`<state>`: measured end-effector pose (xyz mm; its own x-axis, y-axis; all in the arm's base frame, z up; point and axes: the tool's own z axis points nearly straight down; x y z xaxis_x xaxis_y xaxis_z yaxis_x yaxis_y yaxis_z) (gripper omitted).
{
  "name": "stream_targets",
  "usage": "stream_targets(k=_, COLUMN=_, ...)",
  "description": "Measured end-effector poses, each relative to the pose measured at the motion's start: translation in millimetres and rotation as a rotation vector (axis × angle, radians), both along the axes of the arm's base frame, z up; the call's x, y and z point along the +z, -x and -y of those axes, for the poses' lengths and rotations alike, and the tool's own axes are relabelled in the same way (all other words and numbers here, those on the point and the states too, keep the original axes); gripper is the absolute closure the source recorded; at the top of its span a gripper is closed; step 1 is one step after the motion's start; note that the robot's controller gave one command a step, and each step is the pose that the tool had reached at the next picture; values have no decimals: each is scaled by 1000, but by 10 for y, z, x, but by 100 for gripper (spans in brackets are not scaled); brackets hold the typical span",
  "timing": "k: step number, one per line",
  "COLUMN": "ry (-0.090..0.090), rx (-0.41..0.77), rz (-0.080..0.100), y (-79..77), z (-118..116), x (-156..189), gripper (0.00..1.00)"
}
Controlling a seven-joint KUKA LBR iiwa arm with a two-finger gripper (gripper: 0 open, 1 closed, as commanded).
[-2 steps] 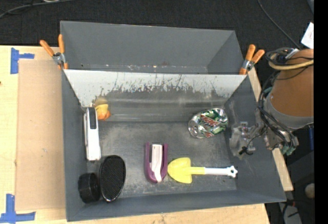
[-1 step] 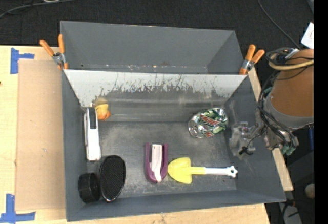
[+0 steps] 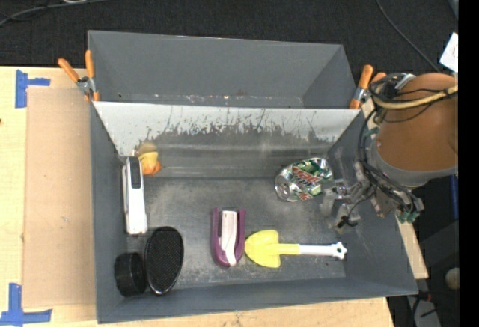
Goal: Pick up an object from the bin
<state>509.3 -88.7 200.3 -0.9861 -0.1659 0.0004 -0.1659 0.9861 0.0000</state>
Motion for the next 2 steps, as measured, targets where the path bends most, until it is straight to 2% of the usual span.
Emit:
stream_targets(k=1, ry=-1, rx=-251, rz=-3, y=137, z=-421, x=-175, gripper=0)
stream_targets(k=2, ry=-1, rx=-429, rz=-5, y=219, z=-647, x=-254, gripper=0)
